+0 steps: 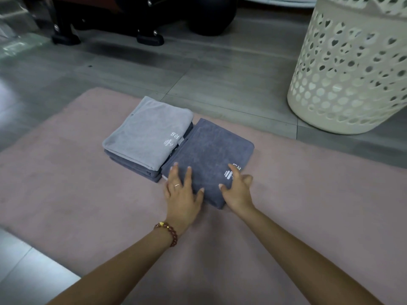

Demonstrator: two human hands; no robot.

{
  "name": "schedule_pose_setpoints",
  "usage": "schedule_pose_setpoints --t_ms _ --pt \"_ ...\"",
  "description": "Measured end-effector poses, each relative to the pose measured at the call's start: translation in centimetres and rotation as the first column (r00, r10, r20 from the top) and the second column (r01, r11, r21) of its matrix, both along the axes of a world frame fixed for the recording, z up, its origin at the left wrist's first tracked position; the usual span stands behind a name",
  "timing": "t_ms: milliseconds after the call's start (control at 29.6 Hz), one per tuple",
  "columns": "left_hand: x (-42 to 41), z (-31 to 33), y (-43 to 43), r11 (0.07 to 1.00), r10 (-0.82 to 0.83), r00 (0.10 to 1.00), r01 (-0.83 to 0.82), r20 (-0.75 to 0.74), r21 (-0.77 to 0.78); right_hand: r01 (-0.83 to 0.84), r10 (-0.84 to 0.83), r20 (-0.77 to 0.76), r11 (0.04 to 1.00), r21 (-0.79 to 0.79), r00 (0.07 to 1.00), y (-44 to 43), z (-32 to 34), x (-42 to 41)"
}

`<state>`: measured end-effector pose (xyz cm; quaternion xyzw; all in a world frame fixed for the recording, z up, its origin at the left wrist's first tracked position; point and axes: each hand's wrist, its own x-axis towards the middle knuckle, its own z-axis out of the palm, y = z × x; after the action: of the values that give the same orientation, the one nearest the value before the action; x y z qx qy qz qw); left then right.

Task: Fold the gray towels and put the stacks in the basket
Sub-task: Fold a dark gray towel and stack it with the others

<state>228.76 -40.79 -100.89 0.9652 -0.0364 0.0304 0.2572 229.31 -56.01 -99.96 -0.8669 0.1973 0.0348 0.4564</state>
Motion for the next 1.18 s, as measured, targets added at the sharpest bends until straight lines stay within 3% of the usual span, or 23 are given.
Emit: schedule_pose_setpoints --t_ms 68,101,237,507,642,778,845,913,981,1082,1183 --pt "0.3 0.0 -0.1 0.971 -0.176 0.982 0.185 -0.074 0.151 -0.083 0.097 0.075 0.981 -0.176 0.992 -0.1 -0.2 -0.4" --pt "0.5 -0.3 -0.2 0.956 -0.203 0.969 0.228 -0.144 0.186 -0.102 0.116 0.068 0.979 -0.178 0.991 0.0 -0.4 -0.6" --pt "0.7 -1.3 -0.2 0.932 -0.213 0.946 0.272 -0.243 0.241 -0.062 0.064 -0.020 0.993 0.097 0.998 0.3 -0.9 -0.3" --pt "0.6 -0.4 -2.1 0.913 -0.159 0.933 0.263 -0.322 0.311 -0.091 0.087 0.038 0.991 0.099 0.995 -0.1 0.1 2.3" --pt "0.1 0.0 -1.5 0.892 -0.161 0.924 0.287 -0.347 0.349 -0.265 0.266 -0.013 0.963 0.044 0.964 -2.0 -0.2 0.8" --pt "-1.0 2.3 -2.7 0.834 -0.042 0.859 0.311 -0.510 0.455 -0.512 0.510 -0.041 0.855 -0.085 0.859 -7.3 1.3 -3.7" --pt "-1.9 4.1 -4.7 0.794 -0.106 0.864 0.372 -0.493 0.480 -0.547 0.537 -0.105 0.824 -0.149 0.837 -11.5 2.9 -7.1" --pt "-3.2 5.7 -8.2 0.772 -0.307 0.864 0.471 -0.399 0.426 -0.513 0.488 -0.161 0.835 -0.202 0.858 -17.0 4.2 -11.7" --pt "-4.3 7.3 -11.4 0.737 -0.502 0.801 0.594 -0.326 0.324 -0.424 0.391 -0.172 0.871 -0.249 0.904 -22.0 5.2 -16.1" --pt "-5.8 8.8 -16.8 0.614 -0.719 0.652 0.758 -0.239 0.220 -0.108 0.073 -0.123 0.943 -0.316 0.990 -28.4 6.4 -23.6" --pt "-7.9 9.4 -21.9 0.456 -0.873 0.480 0.867 -0.090 0.201 0.269 -0.305 -0.039 0.889 -0.371 0.952 -34.1 6.3 -30.7"
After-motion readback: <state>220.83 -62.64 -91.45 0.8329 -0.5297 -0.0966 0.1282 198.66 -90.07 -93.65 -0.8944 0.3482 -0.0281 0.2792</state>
